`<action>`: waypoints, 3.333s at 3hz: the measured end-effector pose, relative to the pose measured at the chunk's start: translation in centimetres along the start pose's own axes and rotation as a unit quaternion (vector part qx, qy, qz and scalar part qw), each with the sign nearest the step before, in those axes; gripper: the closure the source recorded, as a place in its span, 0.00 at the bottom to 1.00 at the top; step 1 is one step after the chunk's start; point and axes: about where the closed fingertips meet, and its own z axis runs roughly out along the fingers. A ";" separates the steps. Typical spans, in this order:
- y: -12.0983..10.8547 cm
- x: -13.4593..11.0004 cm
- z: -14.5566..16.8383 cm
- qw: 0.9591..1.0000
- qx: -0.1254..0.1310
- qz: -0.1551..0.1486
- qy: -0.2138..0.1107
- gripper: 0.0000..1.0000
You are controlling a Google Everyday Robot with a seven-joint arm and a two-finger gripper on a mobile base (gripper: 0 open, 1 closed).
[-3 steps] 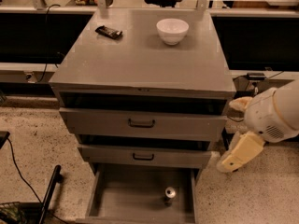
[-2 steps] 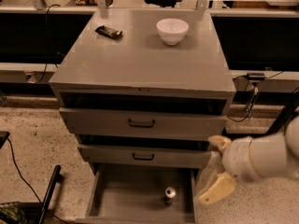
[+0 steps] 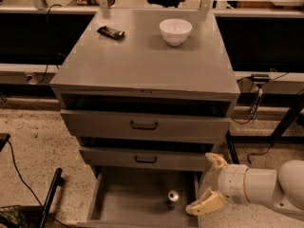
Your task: Pick redbull can from bottom drawer and place on counter
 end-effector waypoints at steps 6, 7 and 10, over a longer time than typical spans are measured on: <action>1.2 17.1 12.5 0.999 -0.020 0.008 -0.025 0.00; -1.5 19.3 14.7 1.000 -0.007 -0.005 -0.006 0.00; -7.5 28.3 21.4 0.998 -0.020 0.018 -0.064 0.00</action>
Offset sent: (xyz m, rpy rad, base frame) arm 0.0031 -0.0048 -0.1461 -0.0215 0.0100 0.0540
